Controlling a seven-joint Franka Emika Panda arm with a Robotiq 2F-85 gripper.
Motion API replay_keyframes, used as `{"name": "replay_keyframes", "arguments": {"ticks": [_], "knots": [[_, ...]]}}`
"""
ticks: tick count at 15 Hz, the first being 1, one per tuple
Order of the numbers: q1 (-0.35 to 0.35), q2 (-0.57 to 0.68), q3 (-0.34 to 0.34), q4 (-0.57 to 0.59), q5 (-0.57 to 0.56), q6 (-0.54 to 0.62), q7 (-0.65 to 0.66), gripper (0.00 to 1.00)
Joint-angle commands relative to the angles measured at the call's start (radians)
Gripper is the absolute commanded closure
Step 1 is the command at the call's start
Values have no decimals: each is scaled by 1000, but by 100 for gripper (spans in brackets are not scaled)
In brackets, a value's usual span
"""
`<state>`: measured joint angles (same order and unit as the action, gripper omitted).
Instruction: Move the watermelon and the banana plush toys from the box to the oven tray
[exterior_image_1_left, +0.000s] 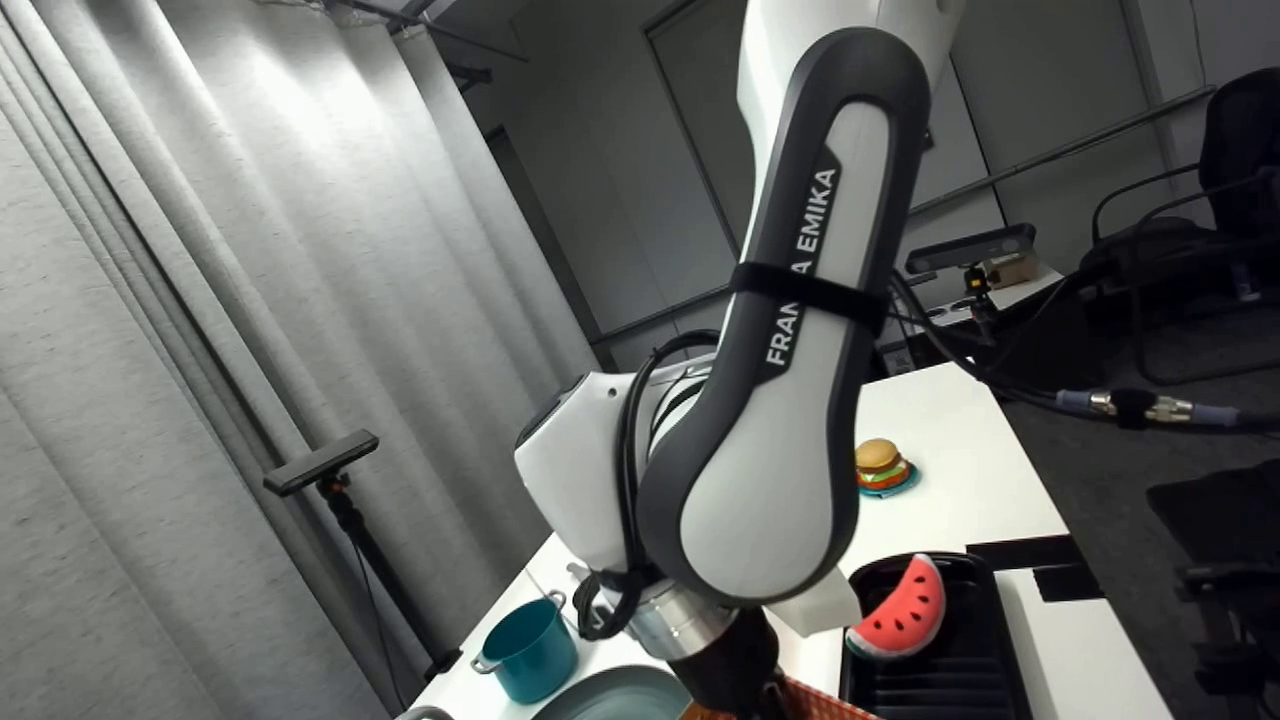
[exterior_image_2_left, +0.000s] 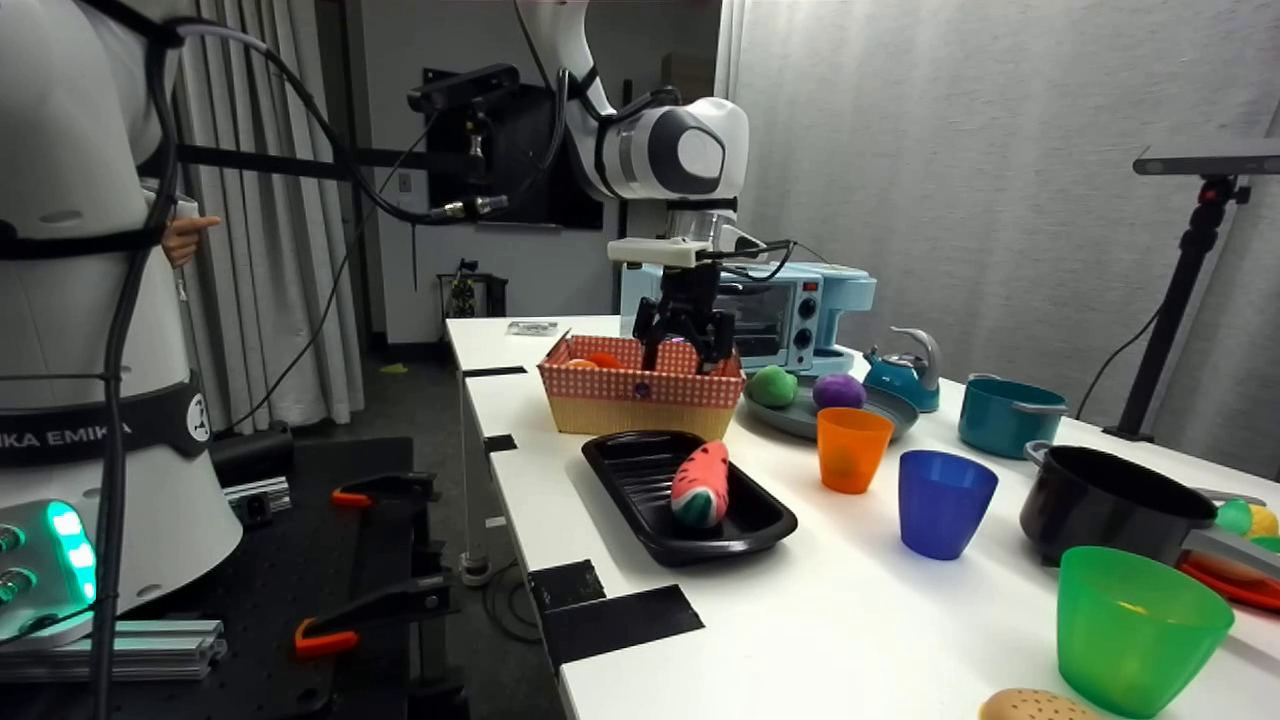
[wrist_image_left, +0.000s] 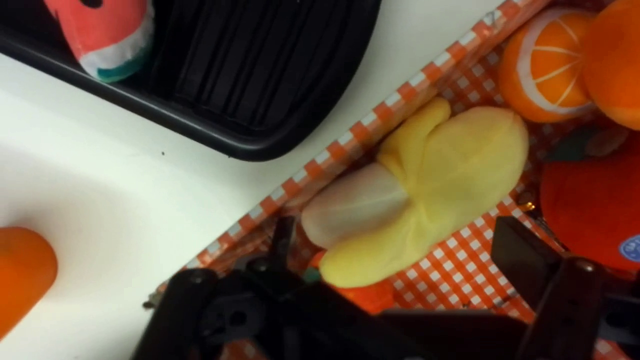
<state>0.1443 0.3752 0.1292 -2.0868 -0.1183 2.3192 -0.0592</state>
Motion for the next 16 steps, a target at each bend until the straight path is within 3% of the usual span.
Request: {"name": "replay_keyframes", "arguments": {"ticks": [1,9,10,11,16], "knots": [[8,32,-17,22,11,-2,64,0],[16,45,-32,4,3,2,143,0],[17,43,-34,0,0,3,152,18],[18,42,-35,-3,-1,4,158,28],[20,35,-41,-11,-5,5,180,66]]}}
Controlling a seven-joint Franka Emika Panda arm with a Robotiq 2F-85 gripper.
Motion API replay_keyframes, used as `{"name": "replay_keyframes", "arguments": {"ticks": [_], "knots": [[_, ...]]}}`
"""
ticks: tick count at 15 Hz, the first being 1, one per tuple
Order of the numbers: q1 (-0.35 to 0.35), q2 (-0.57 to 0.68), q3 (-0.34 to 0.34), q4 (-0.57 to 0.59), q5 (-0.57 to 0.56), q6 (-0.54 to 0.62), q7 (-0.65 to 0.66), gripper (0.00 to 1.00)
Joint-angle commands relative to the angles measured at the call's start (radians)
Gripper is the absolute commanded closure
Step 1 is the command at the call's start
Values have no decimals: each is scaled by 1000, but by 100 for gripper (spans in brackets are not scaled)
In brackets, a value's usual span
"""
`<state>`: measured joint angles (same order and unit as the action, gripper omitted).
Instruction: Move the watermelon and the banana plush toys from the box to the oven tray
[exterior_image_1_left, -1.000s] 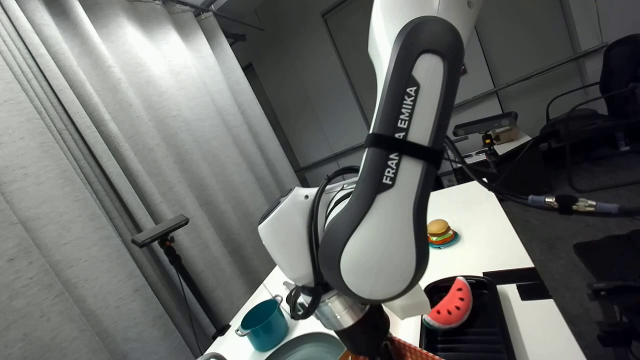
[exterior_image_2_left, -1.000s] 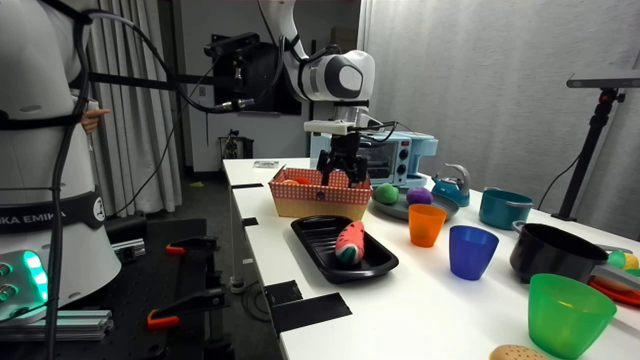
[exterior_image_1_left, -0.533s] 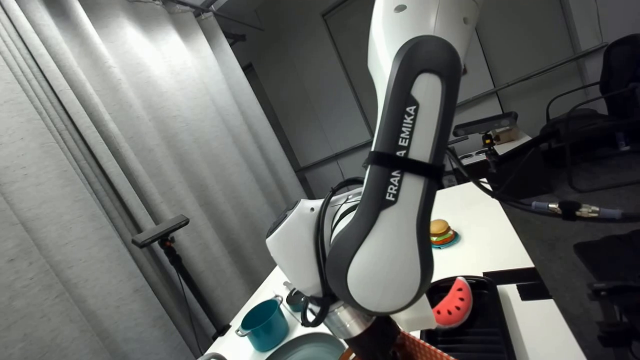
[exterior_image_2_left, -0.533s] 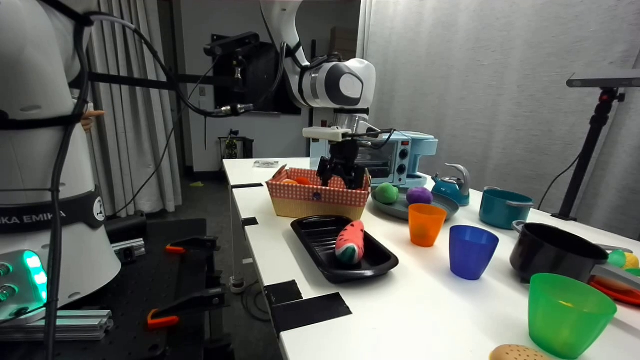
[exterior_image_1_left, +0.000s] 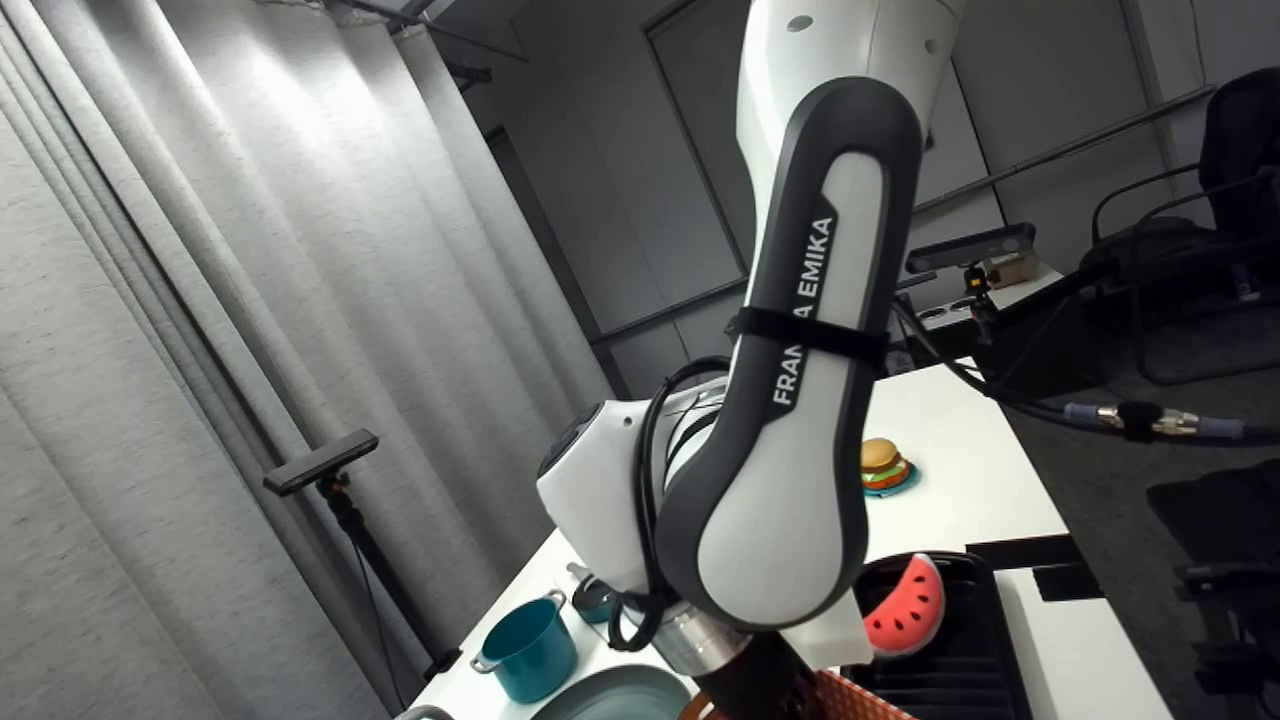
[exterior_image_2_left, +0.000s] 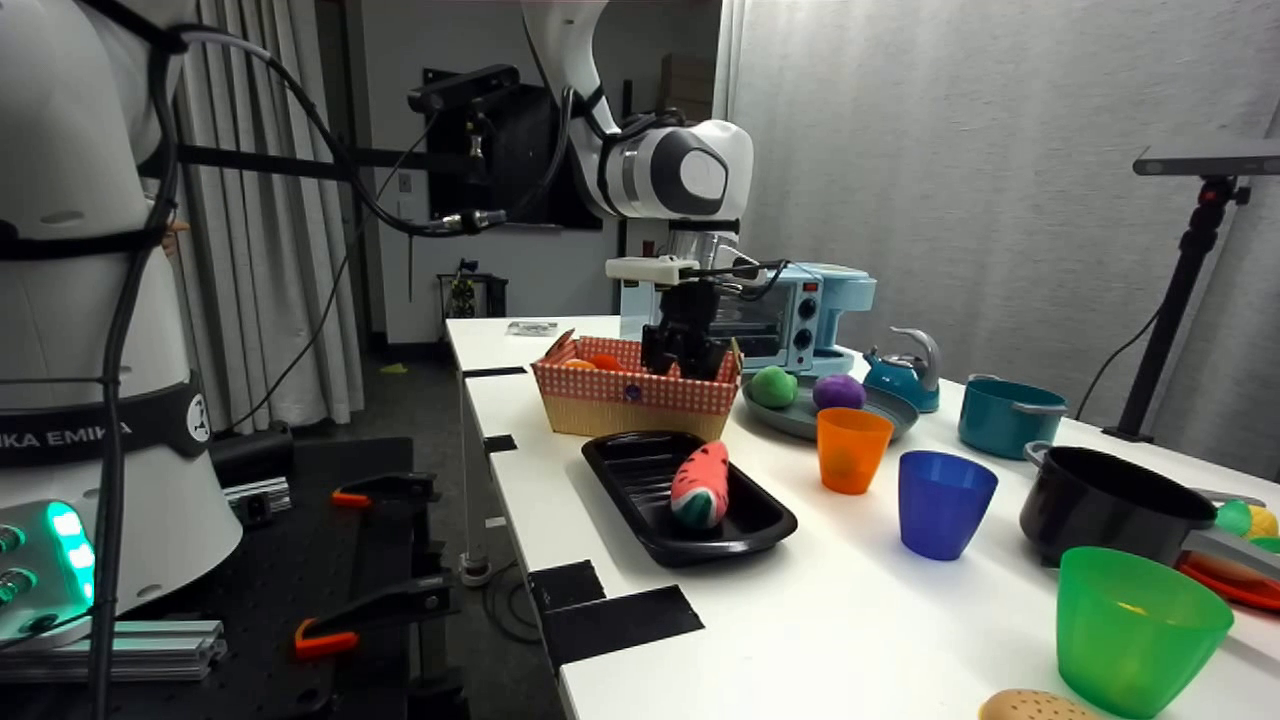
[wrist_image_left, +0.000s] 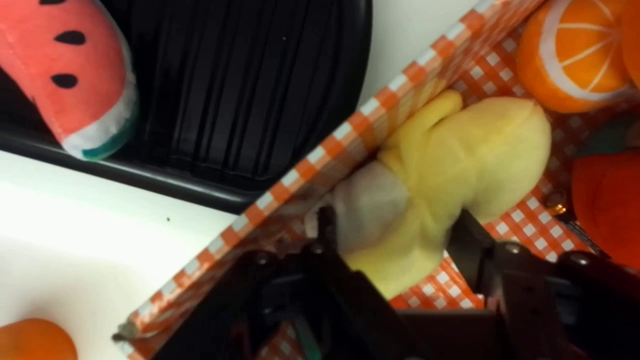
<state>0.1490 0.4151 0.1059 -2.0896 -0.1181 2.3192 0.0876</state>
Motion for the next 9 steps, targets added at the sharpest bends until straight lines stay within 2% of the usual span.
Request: {"name": "replay_keyframes", "arguments": {"ticks": [1,4,5,9], "knots": [[15,-7,-18,-9,-4,4,37,72],[17,-22,-19,-18,-8,6,45,95],[16,-30,-19,-21,-8,4,45,98],[16,-104,-6,-66,-8,-12,19,98]]}}
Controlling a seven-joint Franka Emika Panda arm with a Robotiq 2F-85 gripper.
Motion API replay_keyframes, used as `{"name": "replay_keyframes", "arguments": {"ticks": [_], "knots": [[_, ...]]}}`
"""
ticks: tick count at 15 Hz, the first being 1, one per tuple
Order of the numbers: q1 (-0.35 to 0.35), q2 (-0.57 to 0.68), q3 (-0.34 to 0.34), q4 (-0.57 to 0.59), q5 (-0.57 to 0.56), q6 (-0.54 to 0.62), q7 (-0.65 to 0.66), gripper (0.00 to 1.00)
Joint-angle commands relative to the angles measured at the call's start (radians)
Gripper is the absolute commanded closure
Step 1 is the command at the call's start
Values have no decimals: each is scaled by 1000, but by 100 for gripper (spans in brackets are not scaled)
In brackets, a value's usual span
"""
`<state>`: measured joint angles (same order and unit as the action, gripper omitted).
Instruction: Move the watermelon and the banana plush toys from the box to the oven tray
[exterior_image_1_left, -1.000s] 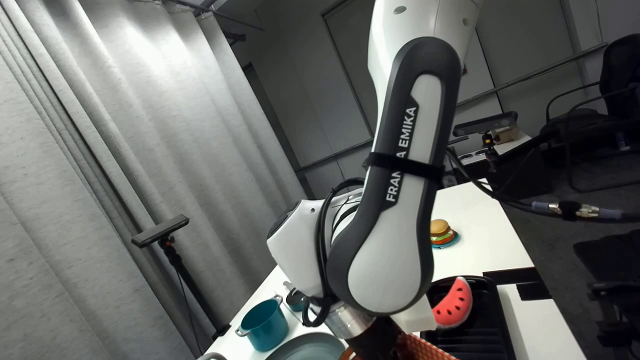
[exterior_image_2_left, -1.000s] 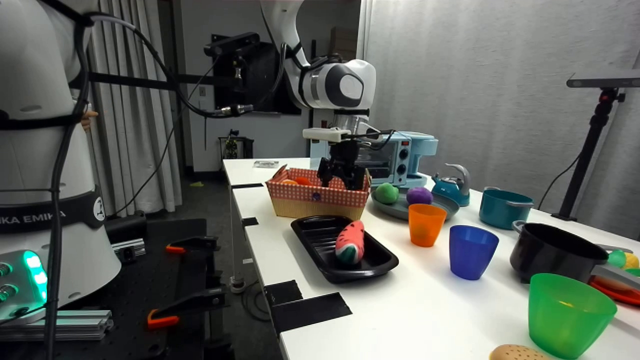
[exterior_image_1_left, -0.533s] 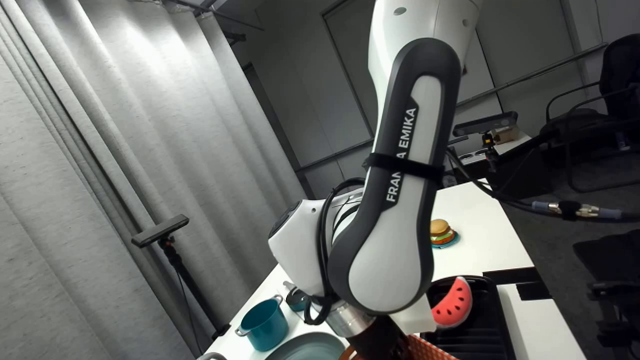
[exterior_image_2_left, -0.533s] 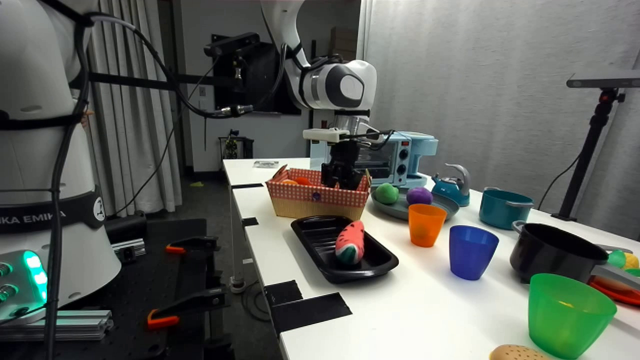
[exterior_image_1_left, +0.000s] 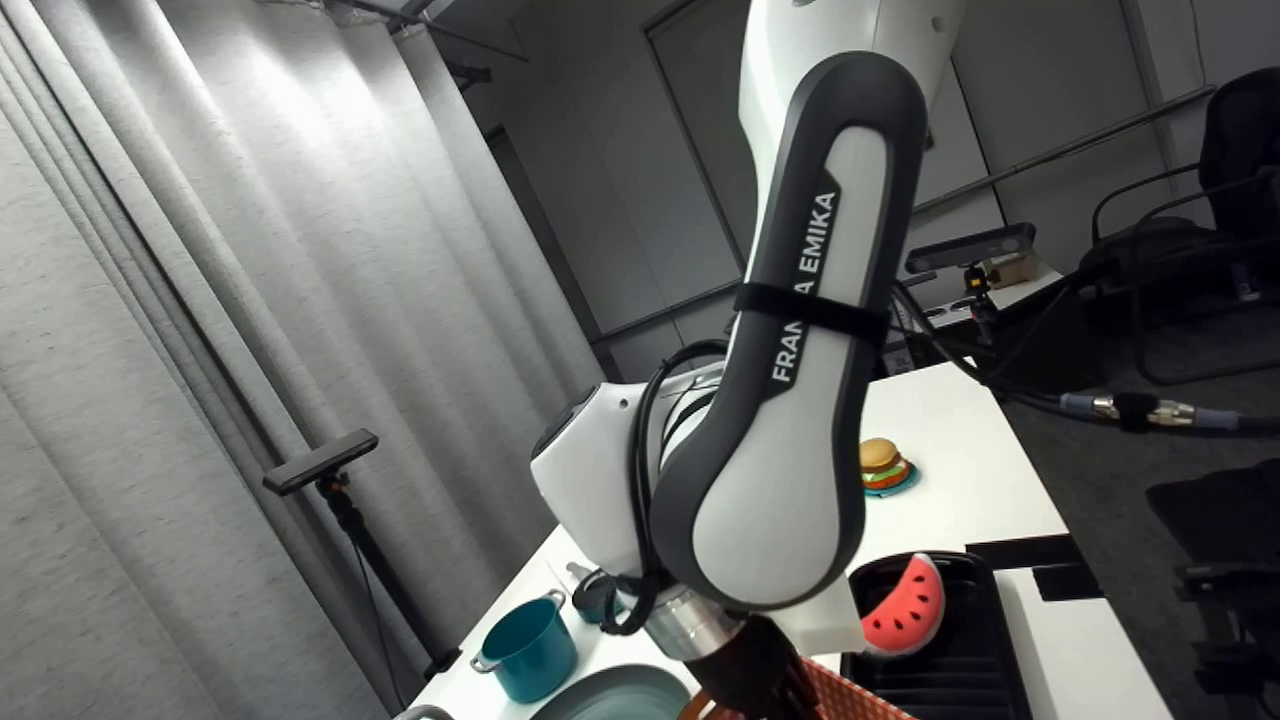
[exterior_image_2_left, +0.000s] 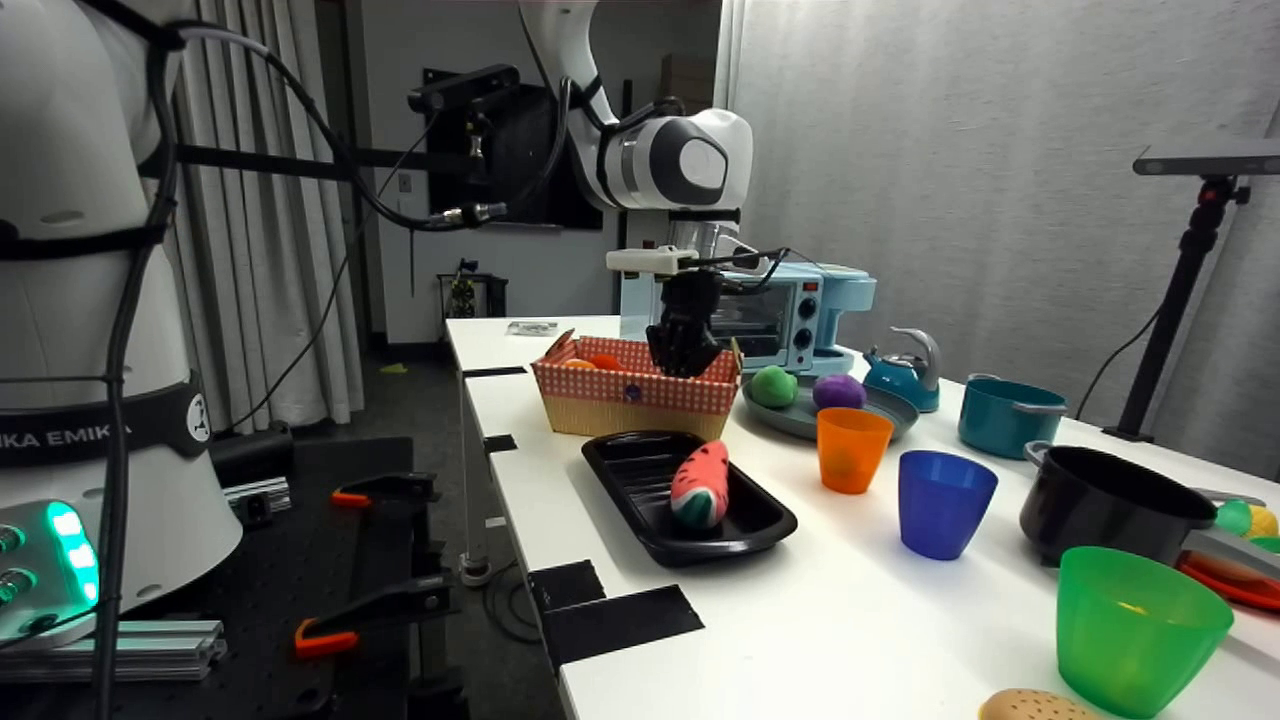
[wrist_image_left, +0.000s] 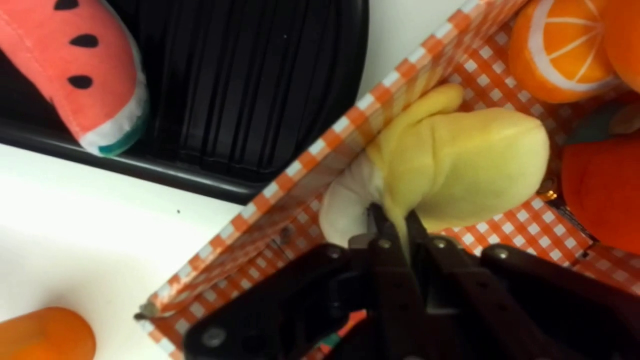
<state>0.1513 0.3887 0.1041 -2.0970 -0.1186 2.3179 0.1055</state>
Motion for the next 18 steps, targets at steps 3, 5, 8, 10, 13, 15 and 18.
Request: {"name": "replay_keyframes", "arguments": {"ticks": [3,5,8,10,13,15,18], "knots": [[13,-168,6,-114,-12,-19,-16,99],[10,-232,11,-145,-10,-21,-24,99],[1,-319,13,-178,-4,-23,-33,99],[-4,-370,11,-195,-4,-23,-34,99],[-17,-425,4,-211,-4,-19,-29,99],[-27,-452,-2,-221,-7,-15,-24,99],[-43,-474,-11,-236,-9,-12,-22,99]]}}
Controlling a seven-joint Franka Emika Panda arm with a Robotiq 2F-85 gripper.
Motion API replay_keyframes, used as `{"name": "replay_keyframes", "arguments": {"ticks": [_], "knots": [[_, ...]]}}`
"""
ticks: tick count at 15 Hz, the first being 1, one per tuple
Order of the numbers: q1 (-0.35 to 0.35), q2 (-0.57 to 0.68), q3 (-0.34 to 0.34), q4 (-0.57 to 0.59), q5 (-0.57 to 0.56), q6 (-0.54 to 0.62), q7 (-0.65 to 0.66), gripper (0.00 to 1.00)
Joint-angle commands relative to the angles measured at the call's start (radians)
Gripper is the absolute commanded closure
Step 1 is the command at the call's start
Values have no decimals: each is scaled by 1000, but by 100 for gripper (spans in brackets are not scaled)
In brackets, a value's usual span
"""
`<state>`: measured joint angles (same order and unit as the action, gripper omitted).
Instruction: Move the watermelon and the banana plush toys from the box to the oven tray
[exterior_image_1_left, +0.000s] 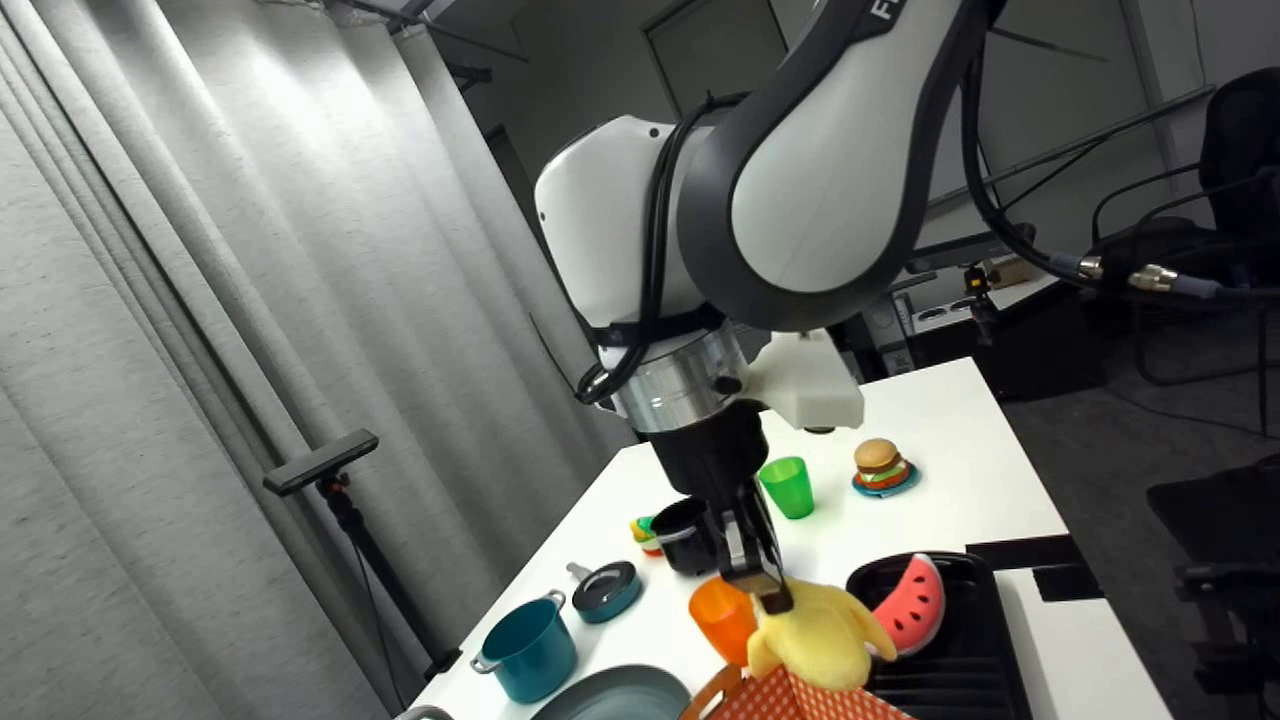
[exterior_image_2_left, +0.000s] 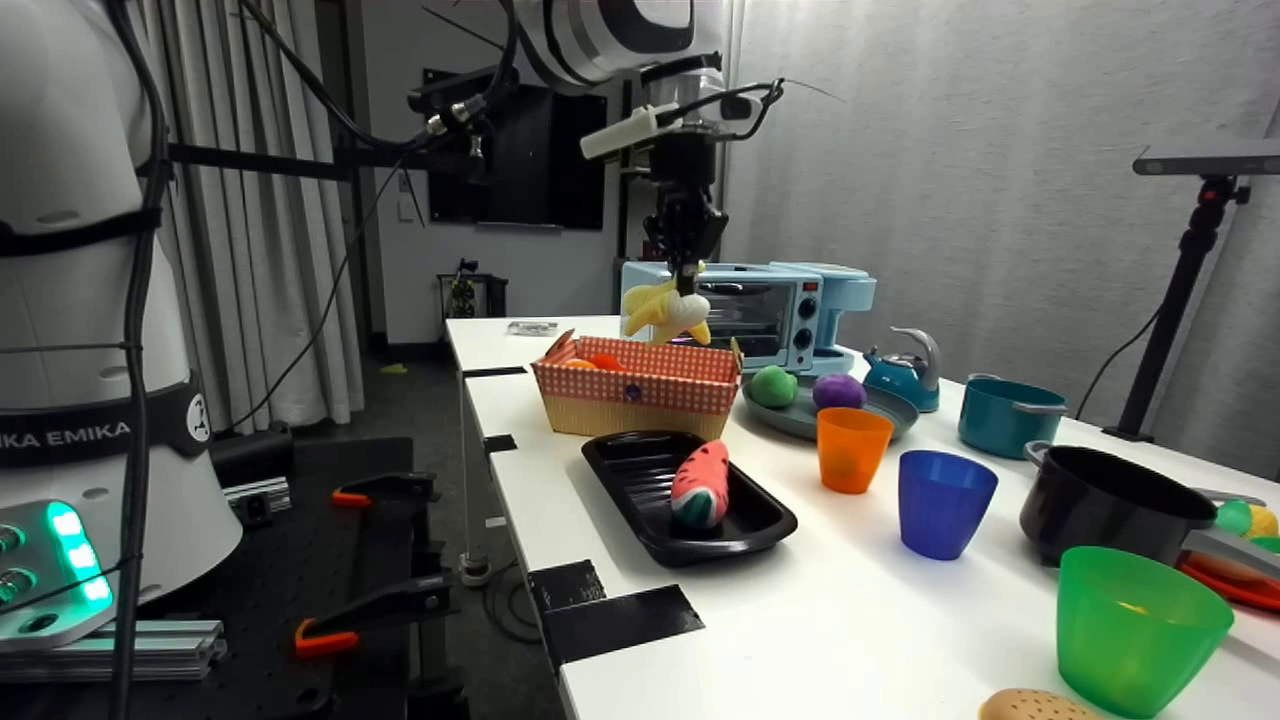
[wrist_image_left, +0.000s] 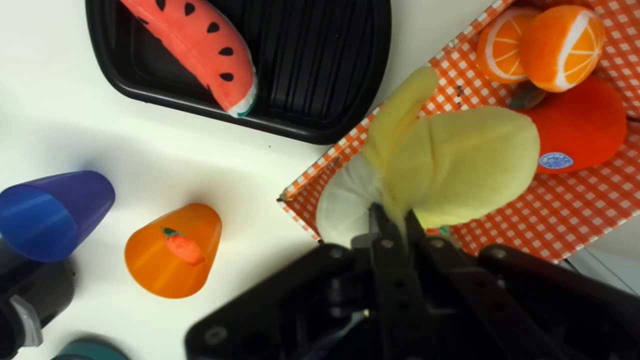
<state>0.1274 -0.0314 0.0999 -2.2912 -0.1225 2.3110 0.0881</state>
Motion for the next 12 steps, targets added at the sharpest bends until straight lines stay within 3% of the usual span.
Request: {"name": "replay_keyframes", "arguments": {"ticks": [1,12], "knots": [[-24,-57,-11,-48,-2,-6,-7,99],[-77,-39,-58,-111,7,-2,-13,99]]}}
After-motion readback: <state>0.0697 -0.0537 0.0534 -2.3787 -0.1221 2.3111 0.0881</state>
